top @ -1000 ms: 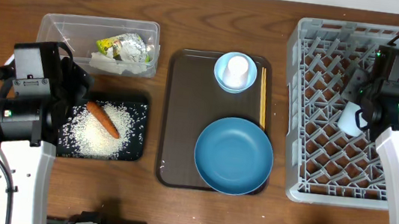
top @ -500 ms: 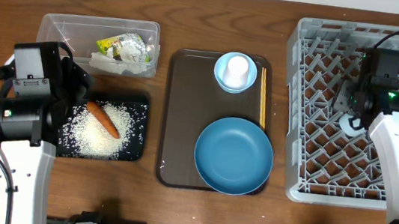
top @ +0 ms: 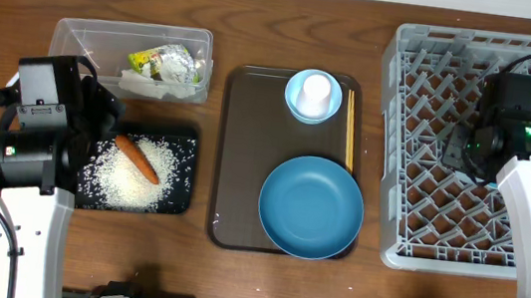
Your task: Sort waste into correct bins and load items into the dishwasher rack
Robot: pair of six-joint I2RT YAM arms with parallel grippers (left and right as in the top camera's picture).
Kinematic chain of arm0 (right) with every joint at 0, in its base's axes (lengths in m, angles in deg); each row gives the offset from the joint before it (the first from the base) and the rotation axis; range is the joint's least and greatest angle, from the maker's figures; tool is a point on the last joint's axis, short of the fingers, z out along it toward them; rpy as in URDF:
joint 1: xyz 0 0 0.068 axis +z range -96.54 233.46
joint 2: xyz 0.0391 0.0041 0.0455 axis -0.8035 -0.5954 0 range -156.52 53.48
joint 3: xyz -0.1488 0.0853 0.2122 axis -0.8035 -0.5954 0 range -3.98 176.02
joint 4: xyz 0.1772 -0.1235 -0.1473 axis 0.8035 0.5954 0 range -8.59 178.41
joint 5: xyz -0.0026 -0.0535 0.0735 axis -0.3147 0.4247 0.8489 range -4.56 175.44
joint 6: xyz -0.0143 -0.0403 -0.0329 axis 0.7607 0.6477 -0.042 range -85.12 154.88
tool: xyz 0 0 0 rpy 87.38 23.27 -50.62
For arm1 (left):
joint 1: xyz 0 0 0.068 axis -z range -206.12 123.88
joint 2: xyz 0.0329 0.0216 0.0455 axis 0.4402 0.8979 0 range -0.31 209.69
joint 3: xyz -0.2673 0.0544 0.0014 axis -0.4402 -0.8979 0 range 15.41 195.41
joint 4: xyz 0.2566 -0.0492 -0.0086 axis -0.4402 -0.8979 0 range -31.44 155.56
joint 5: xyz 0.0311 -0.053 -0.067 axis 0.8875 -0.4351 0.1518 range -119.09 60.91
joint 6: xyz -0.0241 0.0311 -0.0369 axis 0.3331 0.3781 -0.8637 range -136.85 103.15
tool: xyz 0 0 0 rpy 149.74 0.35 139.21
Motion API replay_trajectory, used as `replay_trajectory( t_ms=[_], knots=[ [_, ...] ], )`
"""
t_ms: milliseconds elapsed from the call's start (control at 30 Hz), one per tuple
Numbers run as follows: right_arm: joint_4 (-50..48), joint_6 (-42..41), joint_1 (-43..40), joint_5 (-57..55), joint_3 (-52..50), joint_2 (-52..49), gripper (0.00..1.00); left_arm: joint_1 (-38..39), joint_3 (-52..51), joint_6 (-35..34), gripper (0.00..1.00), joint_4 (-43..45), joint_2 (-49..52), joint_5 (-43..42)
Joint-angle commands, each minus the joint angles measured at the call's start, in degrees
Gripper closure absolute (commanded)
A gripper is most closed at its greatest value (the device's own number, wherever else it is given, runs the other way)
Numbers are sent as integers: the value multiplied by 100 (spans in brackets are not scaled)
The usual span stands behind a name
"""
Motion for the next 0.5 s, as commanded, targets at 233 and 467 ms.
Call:
replay_trajectory(
  t_ms=[233, 467],
  knots=[
    [-61, -275, -11, -39, 280, 111, 99, -37, 13, -9, 1, -17, 22, 11],
    [-229, -269, -101, 874, 728, 278, 99, -37, 13, -9, 1, -17, 22, 11]
  ],
)
